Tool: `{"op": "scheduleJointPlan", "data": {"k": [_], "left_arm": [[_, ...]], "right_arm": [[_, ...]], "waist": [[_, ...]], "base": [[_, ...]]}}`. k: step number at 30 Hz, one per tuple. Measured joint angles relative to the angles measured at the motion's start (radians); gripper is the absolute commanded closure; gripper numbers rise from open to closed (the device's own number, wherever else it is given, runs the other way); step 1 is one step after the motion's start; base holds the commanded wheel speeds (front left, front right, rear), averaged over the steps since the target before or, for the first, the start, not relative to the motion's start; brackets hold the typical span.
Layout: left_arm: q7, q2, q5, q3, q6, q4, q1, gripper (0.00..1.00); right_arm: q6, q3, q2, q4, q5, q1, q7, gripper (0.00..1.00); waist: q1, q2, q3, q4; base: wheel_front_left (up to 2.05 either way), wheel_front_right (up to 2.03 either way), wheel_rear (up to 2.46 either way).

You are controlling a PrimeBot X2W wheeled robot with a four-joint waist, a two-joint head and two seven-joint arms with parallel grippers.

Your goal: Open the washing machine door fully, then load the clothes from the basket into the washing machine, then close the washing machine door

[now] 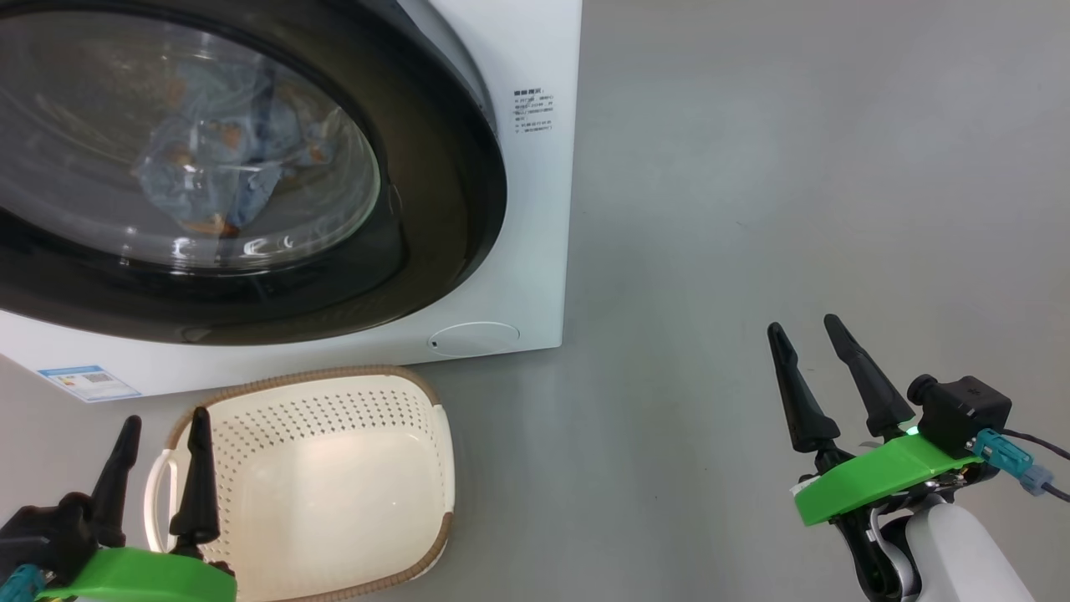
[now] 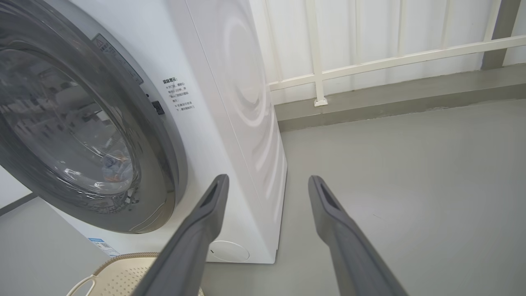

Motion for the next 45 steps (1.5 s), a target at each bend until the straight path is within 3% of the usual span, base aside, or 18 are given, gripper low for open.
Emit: {"op": "scheduleJointPlan", "data": {"k": [9, 10, 18, 45], "left_arm": [[0.0, 0.0, 0.0, -0.006, 0.0, 0.001, -0.001, 0.0], [0.0, 0.0, 0.0, -0.005, 0.0, 0.001, -0.001, 1.0], [0.003, -0.067, -0.006, -0.032, 0.0, 0.069, 0.026, 1.0], [0.073, -0.074, -0.284, -0.02, 0.002, 0.07, 0.029, 1.0]], "right_arm": [[0.0, 0.002, 0.0, -0.01, 0.0, 0.0, 0.0, 0.0], [0.0, 0.002, 0.0, -0.01, 0.0, 0.0, 0.0, 1.0], [0.0, 0.004, 0.017, 0.067, 0.01, 0.05, 0.006, 1.0], [0.0, -0.033, 0.017, 0.046, 0.29, 0.065, 0.064, 1.0]], "waist": [[0.0001, 0.0, 0.005, 0.003], [0.0, 0.0, 0.005, 0.003], [0.0, 0.0, 0.005, 0.003], [0.0001, 0.0, -0.04, 0.002]], "base": [[0.0, 0.0, 0.0], [0.0, 0.0, 0.0], [0.0, 0.0, 0.0], [0.0, 0.0, 0.0]]}}
